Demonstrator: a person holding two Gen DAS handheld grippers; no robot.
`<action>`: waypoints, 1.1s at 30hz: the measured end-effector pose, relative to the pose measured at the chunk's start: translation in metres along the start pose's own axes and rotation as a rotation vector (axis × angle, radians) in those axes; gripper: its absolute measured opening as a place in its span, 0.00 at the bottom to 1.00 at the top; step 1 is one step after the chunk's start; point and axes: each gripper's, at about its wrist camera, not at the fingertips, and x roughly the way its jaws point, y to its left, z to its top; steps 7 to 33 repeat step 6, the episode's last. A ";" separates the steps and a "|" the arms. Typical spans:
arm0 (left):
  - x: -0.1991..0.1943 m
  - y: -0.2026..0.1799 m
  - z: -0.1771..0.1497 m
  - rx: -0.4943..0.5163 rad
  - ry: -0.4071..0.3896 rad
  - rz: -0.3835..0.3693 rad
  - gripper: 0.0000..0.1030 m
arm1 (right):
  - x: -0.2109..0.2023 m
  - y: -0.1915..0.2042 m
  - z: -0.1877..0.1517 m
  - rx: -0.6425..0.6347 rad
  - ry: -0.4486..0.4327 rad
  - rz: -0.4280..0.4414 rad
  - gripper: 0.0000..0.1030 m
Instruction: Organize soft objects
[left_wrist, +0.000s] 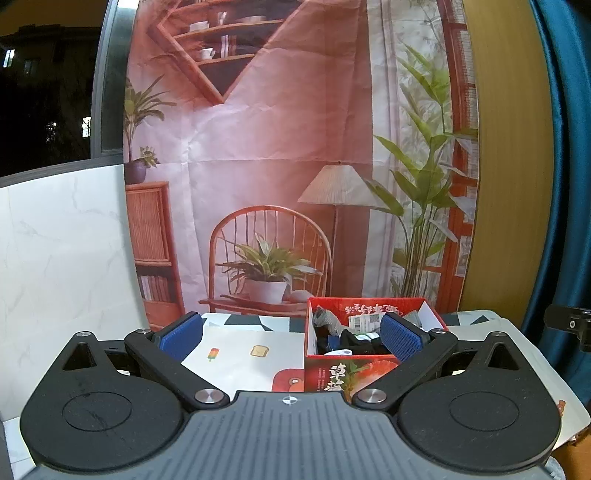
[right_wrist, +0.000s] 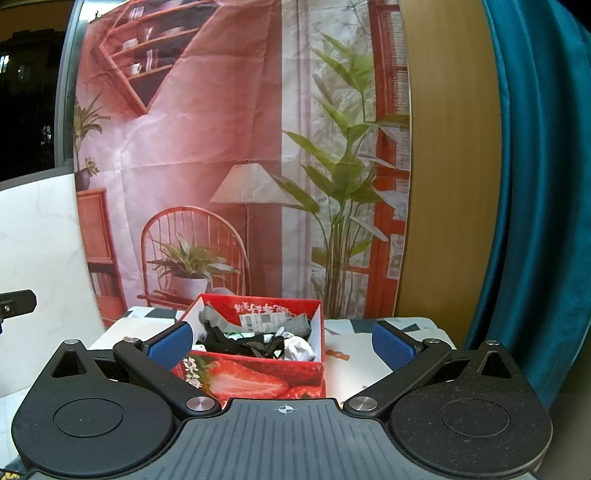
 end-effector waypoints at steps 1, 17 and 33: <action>0.000 0.000 0.000 0.001 -0.002 -0.002 1.00 | 0.000 0.000 0.000 0.001 0.000 0.001 1.00; -0.001 -0.001 -0.001 0.005 -0.008 -0.004 1.00 | 0.000 0.000 0.000 0.001 0.001 0.001 1.00; -0.001 -0.001 -0.001 0.005 -0.008 -0.004 1.00 | 0.000 0.000 0.000 0.001 0.001 0.001 1.00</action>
